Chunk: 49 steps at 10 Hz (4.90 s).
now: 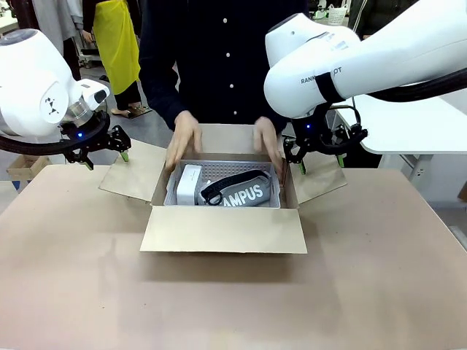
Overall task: Pack the gift set into the box.
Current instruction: Lift both hands away from the flaps of the Package Box, then press and hold the closed box until the human finishes sealing it.
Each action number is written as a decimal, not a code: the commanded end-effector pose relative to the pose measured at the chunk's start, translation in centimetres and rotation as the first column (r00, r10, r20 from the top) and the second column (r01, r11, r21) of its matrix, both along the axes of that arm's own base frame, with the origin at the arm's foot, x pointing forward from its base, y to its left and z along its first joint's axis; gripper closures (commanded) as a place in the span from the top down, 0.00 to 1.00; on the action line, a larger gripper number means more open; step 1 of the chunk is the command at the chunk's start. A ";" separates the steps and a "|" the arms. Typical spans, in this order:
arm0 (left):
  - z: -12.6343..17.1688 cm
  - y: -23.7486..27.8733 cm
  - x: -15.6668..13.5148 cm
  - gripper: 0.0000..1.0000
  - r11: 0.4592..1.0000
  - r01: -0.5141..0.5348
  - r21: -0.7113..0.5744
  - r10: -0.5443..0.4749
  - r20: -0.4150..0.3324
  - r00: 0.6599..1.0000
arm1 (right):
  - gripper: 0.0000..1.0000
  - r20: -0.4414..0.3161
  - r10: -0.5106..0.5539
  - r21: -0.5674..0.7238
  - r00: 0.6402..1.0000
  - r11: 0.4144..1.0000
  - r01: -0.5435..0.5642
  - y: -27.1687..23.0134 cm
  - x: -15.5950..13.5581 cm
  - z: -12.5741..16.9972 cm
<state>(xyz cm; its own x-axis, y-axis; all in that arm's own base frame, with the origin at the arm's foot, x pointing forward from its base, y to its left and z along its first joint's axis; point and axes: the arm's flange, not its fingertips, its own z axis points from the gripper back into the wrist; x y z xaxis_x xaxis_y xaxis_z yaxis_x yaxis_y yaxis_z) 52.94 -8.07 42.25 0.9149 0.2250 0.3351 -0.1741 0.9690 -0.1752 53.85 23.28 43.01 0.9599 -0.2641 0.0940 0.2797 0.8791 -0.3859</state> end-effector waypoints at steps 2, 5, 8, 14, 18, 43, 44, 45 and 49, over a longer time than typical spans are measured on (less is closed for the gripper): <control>0.2 -0.3 -0.1 1.00 1.000 -0.020 0.013 0.020 -0.003 1.000 | 1.00 0.016 -0.009 -0.023 1.000 1.000 0.009 0.0 0.1 0.1; 3.6 1.7 -0.6 1.00 0.999 -0.011 -0.053 0.012 0.023 1.000 | 1.00 0.043 0.037 0.019 0.998 0.999 -0.038 -0.5 0.0 2.8; 12.7 7.4 -3.7 1.00 0.975 -0.135 -0.176 0.141 0.027 0.990 | 1.00 0.122 0.019 0.128 0.992 0.991 -0.034 -5.1 -1.9 9.9; 8.9 24.3 -5.0 1.00 0.409 -0.212 -0.887 -0.025 -0.243 0.970 | 1.00 0.170 -0.358 0.972 0.918 0.215 -0.096 -24.0 -10.1 6.6; 8.1 24.4 -7.1 1.00 0.518 -0.154 -0.841 0.079 -0.132 0.988 | 1.00 0.141 -0.423 0.894 0.895 0.444 0.069 -27.9 -11.7 3.7; 8.1 24.4 -7.1 1.00 0.518 -0.154 -0.841 0.079 -0.132 0.988 | 1.00 0.141 -0.423 0.894 0.895 0.444 0.069 -27.9 -11.7 3.7; 8.1 24.4 -7.1 1.00 0.518 -0.154 -0.841 0.079 -0.132 0.988 | 1.00 0.141 -0.423 0.894 0.895 0.444 0.069 -27.9 -11.7 3.7; 8.1 24.4 -7.1 1.00 0.518 -0.154 -0.841 0.079 -0.132 0.988 | 1.00 0.141 -0.423 0.894 0.895 0.444 0.069 -27.9 -11.7 3.7; 8.1 24.4 -7.1 1.00 0.518 -0.154 -0.841 0.079 -0.132 0.988 | 1.00 0.141 -0.423 0.894 0.895 0.444 0.069 -27.9 -11.7 3.7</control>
